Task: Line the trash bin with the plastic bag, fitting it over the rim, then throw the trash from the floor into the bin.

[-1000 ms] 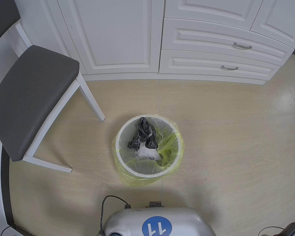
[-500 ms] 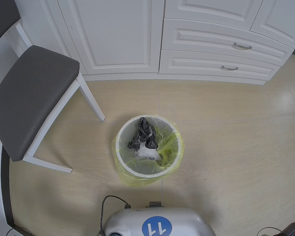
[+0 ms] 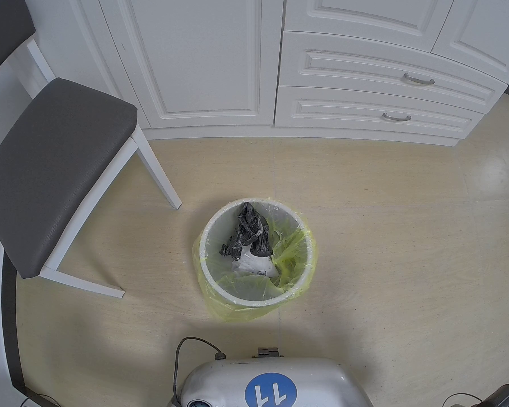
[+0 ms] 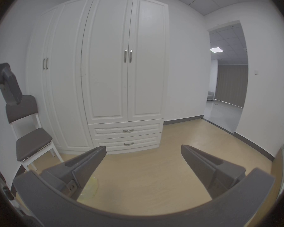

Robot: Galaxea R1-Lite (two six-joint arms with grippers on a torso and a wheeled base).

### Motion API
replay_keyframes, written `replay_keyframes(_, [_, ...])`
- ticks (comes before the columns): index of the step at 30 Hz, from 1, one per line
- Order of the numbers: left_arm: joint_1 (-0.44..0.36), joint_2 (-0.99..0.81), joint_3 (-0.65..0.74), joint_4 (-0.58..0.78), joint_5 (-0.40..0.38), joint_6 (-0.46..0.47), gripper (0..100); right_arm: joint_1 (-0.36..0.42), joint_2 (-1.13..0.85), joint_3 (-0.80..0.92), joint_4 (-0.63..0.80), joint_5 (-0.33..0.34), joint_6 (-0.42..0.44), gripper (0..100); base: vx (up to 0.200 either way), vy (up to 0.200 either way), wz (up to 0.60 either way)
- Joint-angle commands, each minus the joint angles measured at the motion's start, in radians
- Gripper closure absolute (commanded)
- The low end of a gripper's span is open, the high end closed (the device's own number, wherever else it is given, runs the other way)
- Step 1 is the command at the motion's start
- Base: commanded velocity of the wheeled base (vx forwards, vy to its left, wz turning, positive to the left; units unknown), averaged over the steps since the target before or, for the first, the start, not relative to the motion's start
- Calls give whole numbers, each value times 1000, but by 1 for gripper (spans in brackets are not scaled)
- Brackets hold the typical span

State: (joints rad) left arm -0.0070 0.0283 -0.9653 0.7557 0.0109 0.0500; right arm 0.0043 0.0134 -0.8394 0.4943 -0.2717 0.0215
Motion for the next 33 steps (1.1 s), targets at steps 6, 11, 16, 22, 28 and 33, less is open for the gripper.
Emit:
replay_keyframes(6, [7, -28, 672, -785, -51, -35, 0, -3, -13, 603, -723, 132, -135, 0, 0, 0, 0])
replay_keyframes(11, [7, -28, 826, -874, -80, -36, 0, -3, -13, 776, -916, 186, -141, 0, 0, 0, 0])
replay_keyframes(16, [7, -28, 938, -908, -80, -59, 0, -3, -13, 839, -901, 197, -124, 0, 0, 0, 0])
replay_keyframes(22, [9, -28, 962, -814, -80, -68, 0, -3, -13, 839, -704, 207, -64, 0, 0, 0, 0])
replay_keyframes(28, [7, -28, 964, -800, -97, -68, 0, -3, -13, 839, -520, 233, -17, 0, 0, 0, 0])
replay_keyframes(33, [7, -28, 964, -800, -97, -70, 0, -1, -13, 839, -505, 244, -3, 0, 0, 0, 0])
